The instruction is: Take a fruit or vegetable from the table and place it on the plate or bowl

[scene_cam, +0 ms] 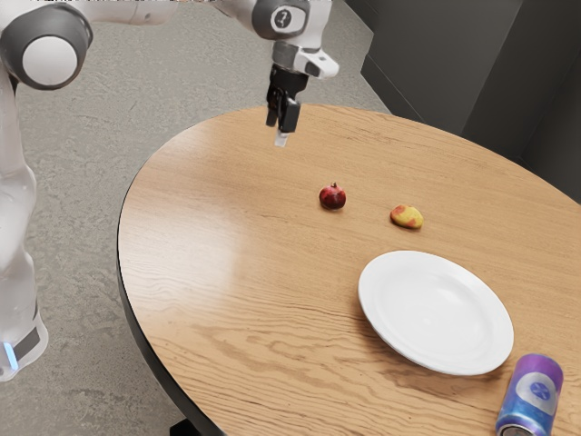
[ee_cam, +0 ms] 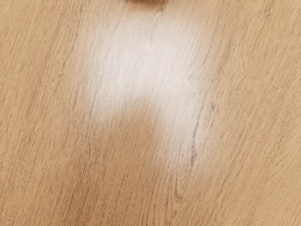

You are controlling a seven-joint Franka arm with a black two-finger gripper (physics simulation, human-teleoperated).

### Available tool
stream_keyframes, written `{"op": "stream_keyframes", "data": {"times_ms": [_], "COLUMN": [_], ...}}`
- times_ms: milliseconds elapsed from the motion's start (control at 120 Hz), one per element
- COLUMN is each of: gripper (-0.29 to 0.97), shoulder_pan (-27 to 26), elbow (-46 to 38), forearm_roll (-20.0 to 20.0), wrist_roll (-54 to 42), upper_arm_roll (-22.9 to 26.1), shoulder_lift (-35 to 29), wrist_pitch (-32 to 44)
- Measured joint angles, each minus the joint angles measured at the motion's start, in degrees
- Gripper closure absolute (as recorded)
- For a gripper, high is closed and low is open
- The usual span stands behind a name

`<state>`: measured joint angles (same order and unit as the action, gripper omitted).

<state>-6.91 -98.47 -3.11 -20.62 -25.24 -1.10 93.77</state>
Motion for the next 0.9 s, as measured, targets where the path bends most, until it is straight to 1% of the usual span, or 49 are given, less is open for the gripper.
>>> {"op": "stream_keyframes", "data": {"times_ms": [92, 200, 233, 300, 392, 475, 617, 900], "gripper": [0.0, 0.0, 0.0, 0.0, 0.0, 0.0, 0.0, 0.0], "shoulder_pan": [0.96, 2.97, 3.74, 4.17, 2.94, 2.75, 2.77, 2.76], "elbow": [-0.21, 0.4, 1.58, 6.6, 18.81, 24.43, 26.05, 24.92], "forearm_roll": [-1.77, -3.15, -3.75, -5.38, -7.57, -9.28, -10.51, -11.16], "wrist_roll": [-0.82, -1.63, -1.85, -2.28, -2.8, -3.22, -3.9, -5.01], "upper_arm_roll": [-1.45, -1.75, -1.71, -1.49, -1.05, -0.62, 0.42, 1.76], "shoulder_lift": [2.36, 3.9, 5.27, 10.2, 19.32, 23.58, 25.83, 27.13], "wrist_pitch": [3.43, 6.6, 7.42, 8.54, 7.74, 6.9, 6.12, 5.55]}}
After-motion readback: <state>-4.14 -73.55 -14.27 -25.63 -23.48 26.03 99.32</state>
